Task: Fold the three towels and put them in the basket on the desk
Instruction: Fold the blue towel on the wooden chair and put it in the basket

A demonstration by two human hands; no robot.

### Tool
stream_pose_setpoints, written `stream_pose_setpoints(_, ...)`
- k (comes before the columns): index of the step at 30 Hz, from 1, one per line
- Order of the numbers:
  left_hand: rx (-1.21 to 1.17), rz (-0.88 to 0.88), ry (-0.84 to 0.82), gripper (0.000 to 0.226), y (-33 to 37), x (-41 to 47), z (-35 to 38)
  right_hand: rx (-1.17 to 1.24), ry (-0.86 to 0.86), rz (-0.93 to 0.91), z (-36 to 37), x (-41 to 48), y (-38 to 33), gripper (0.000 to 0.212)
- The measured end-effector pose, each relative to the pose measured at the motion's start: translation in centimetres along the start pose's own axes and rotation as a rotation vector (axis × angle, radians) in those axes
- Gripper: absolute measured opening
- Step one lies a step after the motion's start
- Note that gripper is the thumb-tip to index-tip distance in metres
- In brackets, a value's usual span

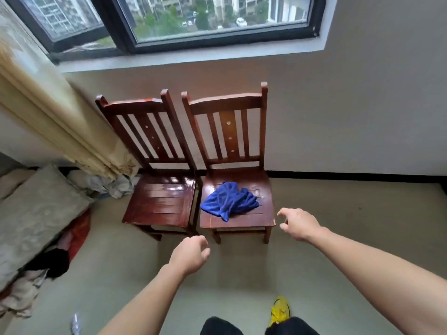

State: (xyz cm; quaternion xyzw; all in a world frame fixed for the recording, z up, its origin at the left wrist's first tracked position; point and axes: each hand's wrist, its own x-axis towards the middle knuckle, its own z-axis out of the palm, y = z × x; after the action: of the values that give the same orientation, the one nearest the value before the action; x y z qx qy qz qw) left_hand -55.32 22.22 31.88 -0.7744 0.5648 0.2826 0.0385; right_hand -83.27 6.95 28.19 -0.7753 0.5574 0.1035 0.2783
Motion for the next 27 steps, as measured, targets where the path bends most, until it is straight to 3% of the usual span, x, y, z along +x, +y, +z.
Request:
stream_pose_setpoints(7, -0.056, -0.105, -0.137, 0.031, -4.1, 8.6, -2.1, -0.016, -0.099, -0.039, -1.4, 10.8, -4.9, 0.038)
stream_pose_setpoints(19, -0.15, -0.141, -0.318, 0.021, -10.7, 30.6, -3.9, 0.141, -0.196, 0.221, 3.2, 24.4, -7.3, 0.037)
stream_pose_setpoints(23, -0.361, -0.249, -0.365, 0.004, -10.4, 36.4, -0.8, 0.156, -0.184, 0.252, 5.8, 28.6, -7.3, 0.037)
stream_pose_setpoints(27, -0.742, -0.471, -0.358, 0.008, -9.9, 41.6, 3.5, 0.112, -0.147, 0.233, 8.1, 33.3, -6.5, 0.038)
